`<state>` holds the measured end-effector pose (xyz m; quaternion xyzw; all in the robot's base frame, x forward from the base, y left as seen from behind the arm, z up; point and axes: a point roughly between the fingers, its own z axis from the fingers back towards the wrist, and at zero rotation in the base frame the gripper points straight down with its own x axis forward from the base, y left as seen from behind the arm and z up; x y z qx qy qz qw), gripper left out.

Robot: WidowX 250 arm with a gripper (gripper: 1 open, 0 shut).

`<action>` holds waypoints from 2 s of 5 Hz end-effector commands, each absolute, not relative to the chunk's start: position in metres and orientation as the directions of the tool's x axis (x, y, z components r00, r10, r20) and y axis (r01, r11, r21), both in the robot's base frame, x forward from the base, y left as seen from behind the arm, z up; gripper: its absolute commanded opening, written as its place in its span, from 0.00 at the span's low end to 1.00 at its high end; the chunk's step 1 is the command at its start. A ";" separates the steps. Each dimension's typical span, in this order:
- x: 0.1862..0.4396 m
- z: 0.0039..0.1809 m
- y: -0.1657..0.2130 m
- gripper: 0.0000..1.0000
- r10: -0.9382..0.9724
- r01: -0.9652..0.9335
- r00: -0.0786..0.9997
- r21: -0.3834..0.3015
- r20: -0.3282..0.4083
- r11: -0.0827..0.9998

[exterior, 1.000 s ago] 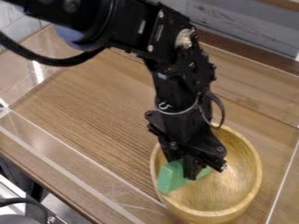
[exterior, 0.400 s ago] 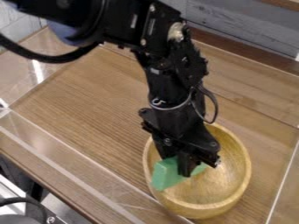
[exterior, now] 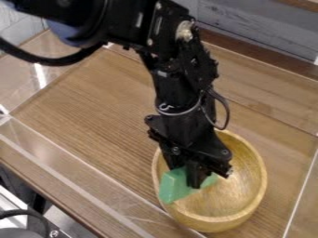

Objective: Put the green block in the brown bowl

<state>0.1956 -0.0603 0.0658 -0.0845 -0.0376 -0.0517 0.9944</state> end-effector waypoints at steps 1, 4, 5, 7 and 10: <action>0.206 0.081 -0.060 0.00 -0.084 0.109 0.986 -0.176 0.144 0.978; 0.205 0.089 -0.059 0.00 -0.067 0.094 0.988 -0.197 0.141 0.976; 0.205 0.092 -0.060 0.00 -0.061 0.089 0.988 -0.205 0.140 0.975; 0.212 0.089 -0.067 0.00 -0.057 0.086 0.989 -0.214 0.137 0.973; 0.222 0.086 -0.078 0.00 -0.053 0.083 0.990 -0.227 0.134 0.970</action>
